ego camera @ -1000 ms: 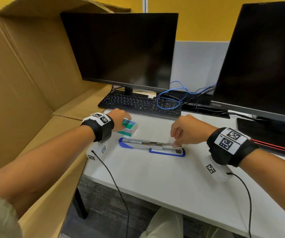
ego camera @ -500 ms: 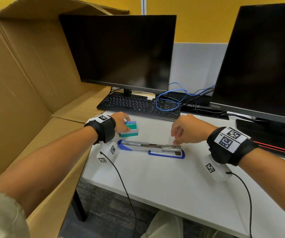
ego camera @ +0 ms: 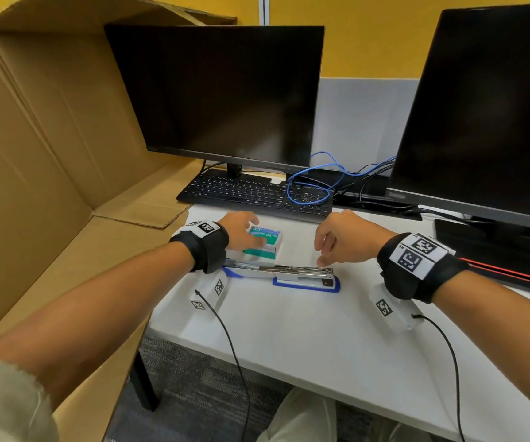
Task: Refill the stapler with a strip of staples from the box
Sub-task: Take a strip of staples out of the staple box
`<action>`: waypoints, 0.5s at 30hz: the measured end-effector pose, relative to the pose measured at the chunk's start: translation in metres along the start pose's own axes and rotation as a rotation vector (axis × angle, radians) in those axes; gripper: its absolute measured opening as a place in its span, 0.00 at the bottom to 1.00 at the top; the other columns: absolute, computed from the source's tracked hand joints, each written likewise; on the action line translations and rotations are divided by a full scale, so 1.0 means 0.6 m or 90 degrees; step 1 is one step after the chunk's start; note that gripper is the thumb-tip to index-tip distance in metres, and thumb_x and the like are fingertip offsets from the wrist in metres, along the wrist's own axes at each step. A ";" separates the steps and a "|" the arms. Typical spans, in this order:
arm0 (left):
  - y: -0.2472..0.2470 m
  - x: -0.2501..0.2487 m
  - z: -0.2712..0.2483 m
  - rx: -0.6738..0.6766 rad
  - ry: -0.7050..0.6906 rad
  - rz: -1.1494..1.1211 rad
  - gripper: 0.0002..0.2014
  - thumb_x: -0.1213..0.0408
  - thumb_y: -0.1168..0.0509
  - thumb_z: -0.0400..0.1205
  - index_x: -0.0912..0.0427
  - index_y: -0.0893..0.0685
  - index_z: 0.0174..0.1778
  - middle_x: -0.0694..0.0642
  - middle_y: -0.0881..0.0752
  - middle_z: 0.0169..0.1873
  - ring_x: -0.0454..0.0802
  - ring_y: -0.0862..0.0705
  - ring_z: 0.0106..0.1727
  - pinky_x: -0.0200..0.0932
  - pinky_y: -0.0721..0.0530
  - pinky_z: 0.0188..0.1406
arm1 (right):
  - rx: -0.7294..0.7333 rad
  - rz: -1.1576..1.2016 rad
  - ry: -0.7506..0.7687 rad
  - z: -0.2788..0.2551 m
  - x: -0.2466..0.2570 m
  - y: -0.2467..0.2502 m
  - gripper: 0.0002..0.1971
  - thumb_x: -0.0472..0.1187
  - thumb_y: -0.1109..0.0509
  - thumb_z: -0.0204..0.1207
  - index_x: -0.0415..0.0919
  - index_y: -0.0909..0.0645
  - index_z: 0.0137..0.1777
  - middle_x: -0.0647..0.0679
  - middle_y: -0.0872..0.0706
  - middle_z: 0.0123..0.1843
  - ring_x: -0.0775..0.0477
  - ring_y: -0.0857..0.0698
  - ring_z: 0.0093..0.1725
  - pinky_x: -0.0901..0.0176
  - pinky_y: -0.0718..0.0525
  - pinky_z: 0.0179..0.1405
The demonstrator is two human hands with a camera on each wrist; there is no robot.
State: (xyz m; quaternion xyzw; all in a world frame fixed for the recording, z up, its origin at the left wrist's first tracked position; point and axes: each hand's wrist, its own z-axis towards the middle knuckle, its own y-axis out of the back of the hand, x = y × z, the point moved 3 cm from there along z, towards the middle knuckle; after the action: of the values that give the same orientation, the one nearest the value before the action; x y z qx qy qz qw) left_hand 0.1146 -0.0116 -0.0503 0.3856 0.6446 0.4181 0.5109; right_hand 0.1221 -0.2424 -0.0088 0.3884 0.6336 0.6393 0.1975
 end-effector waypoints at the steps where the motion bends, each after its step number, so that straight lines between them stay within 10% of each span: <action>1: 0.000 -0.008 0.005 -0.009 0.014 0.009 0.33 0.41 0.32 0.76 0.55 0.27 0.73 0.58 0.20 0.70 0.56 0.20 0.67 0.48 0.20 0.64 | -0.003 0.000 -0.002 -0.001 -0.001 0.002 0.17 0.50 0.18 0.67 0.42 0.11 0.52 0.48 0.08 0.47 0.49 0.11 0.46 0.49 0.10 0.53; 5: -0.011 -0.042 0.013 -0.035 0.062 0.058 0.49 0.27 0.34 0.66 0.60 0.28 0.73 0.61 0.22 0.69 0.59 0.21 0.66 0.50 0.20 0.61 | -0.009 -0.001 -0.007 -0.005 -0.003 0.007 0.16 0.50 0.18 0.67 0.42 0.11 0.51 0.49 0.07 0.46 0.49 0.12 0.45 0.48 0.11 0.53; 15: -0.027 -0.091 -0.007 -0.082 -0.208 0.051 0.48 0.59 0.14 0.57 0.54 0.30 0.72 0.55 0.28 0.63 0.53 0.23 0.60 0.44 0.19 0.56 | -0.018 -0.008 -0.016 0.003 -0.005 0.007 0.16 0.52 0.19 0.67 0.44 0.11 0.50 0.49 0.10 0.46 0.46 0.16 0.51 0.45 0.15 0.60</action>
State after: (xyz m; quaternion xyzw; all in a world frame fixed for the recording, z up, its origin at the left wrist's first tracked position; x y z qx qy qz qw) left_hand 0.1195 -0.0687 -0.0465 0.4406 0.5089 0.4100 0.6155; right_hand 0.1264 -0.2441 -0.0056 0.3897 0.6241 0.6421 0.2153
